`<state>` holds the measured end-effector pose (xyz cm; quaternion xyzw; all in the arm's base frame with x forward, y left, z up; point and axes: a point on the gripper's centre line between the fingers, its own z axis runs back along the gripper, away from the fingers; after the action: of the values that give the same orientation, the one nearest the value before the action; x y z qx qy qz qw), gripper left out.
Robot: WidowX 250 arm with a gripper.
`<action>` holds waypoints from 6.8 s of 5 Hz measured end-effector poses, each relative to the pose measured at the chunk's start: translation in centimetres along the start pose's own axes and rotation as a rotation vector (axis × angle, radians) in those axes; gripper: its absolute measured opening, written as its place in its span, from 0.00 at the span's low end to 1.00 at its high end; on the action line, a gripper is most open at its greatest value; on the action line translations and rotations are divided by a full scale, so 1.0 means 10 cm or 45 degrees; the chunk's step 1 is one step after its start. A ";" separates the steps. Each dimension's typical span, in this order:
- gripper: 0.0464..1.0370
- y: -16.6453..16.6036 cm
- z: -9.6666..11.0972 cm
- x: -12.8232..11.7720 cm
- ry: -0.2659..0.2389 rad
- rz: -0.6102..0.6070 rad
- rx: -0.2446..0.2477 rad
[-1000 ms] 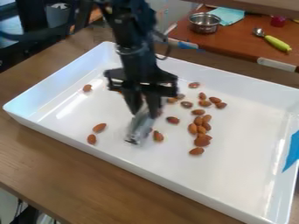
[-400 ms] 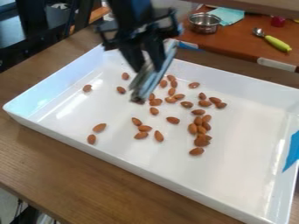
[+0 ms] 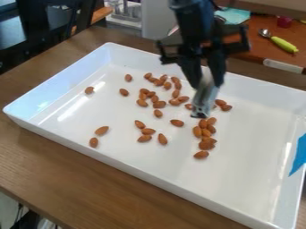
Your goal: Sweep into pile
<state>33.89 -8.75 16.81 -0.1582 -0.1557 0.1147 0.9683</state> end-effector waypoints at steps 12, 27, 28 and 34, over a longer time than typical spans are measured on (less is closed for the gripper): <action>0.28 0.97 -0.43 -0.07 0.015 0.148 0.097; 0.28 0.03 -0.89 0.34 0.008 0.008 0.201; 0.28 0.20 -0.86 0.42 0.046 0.064 0.203; 0.28 1.31 -0.44 0.80 -0.064 0.360 0.182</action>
<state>40.51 4.38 10.51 -0.1062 -0.1476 0.2646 0.9471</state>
